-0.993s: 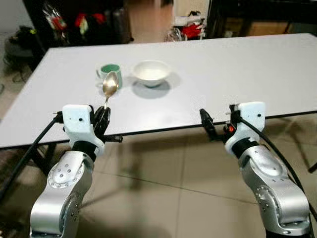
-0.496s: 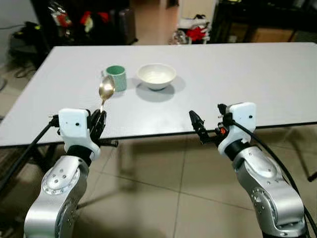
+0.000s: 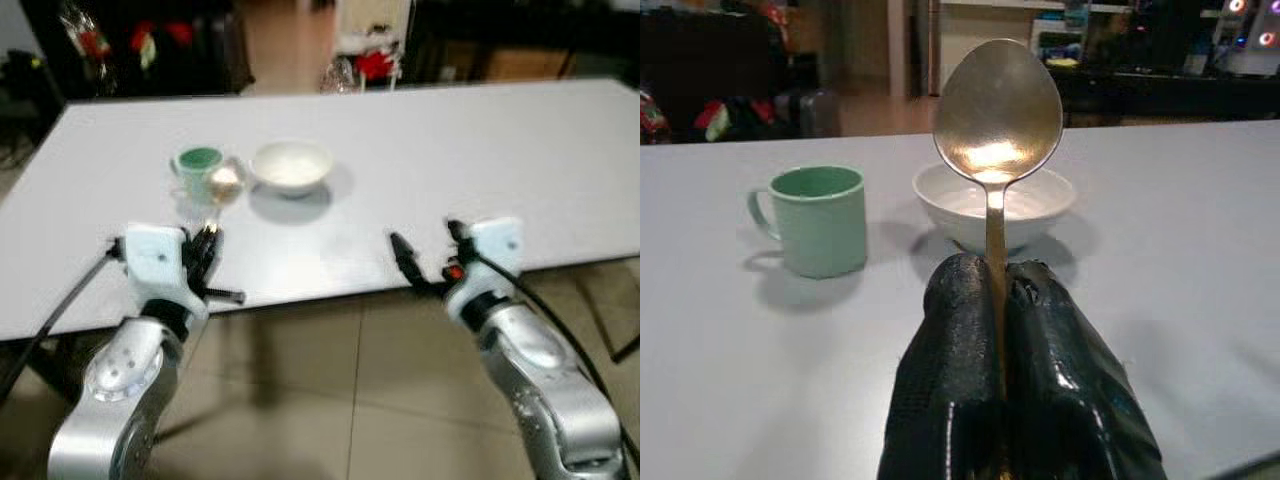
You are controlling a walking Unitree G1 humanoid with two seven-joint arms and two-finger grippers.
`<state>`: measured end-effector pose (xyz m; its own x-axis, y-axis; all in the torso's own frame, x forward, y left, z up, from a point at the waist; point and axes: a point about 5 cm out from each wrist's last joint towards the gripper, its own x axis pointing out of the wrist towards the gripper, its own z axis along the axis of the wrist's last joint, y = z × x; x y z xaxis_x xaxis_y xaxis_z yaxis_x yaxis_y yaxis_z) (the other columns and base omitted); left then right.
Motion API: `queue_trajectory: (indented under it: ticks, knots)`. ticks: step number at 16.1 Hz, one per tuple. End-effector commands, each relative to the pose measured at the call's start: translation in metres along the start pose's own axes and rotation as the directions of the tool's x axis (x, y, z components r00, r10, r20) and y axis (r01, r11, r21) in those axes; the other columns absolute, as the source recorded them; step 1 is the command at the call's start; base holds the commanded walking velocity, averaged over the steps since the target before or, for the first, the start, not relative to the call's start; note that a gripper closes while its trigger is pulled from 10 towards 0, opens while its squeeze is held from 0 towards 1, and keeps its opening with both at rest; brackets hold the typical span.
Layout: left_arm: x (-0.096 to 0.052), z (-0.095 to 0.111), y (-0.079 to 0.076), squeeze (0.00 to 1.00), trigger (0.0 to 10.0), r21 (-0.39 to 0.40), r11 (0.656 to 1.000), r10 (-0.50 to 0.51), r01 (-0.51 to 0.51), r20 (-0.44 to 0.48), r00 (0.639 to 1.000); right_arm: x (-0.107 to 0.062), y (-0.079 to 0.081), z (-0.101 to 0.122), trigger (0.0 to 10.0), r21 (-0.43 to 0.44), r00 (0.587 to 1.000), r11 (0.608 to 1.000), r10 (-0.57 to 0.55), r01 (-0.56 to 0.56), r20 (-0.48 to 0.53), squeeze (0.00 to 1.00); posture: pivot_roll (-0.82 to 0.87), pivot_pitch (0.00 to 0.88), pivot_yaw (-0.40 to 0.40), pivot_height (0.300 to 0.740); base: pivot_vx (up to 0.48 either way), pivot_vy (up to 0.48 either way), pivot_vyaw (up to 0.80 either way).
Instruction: Setting the table
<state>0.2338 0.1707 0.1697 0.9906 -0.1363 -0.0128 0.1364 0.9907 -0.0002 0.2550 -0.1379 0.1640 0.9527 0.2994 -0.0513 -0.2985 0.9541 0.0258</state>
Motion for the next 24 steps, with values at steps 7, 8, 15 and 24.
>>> queue_trajectory:
  ticks: [7, 8, 15, 24]
  knots:
    - [-0.015, -0.009, 0.011, 0.00, 10.0, 0.024, 0.995, 0.100, -0.099, -0.050, 0.994, 0.000, 0.015, 0.001, 10.0, 0.006, 0.988, 0.988, 0.152, -0.152, -0.004, 0.00, -0.01, 0.000, 0.000, 0.740, 0.305, 0.000, 0.00]
    - [-0.015, -0.011, 0.015, 0.00, 10.0, 0.023, 0.992, 0.127, -0.126, -0.055, 0.990, -0.001, 0.016, -0.001, 10.0, 0.004, 0.985, 0.985, 0.171, -0.171, -0.015, 0.00, -0.01, 0.000, -0.004, 0.740, 0.296, 0.000, 0.00]
    - [-0.007, -0.027, 0.043, 0.00, 10.0, 0.124, 0.951, 0.301, -0.284, -0.157, 0.941, 0.000, 0.027, -0.004, 10.0, -0.012, 0.920, 0.921, 0.388, -0.389, -0.056, 0.00, 0.01, 0.000, -0.001, 0.740, 0.119, 0.000, 0.00]
    - [0.017, -0.048, 0.059, 0.00, 10.0, 0.220, 0.946, 0.293, -0.238, -0.261, 0.920, 0.001, 0.027, -0.005, 10.0, -0.076, 0.781, 0.781, 0.605, -0.620, -0.157, 0.00, 0.01, 0.000, 0.017, 0.740, 0.000, 0.000, 0.00]
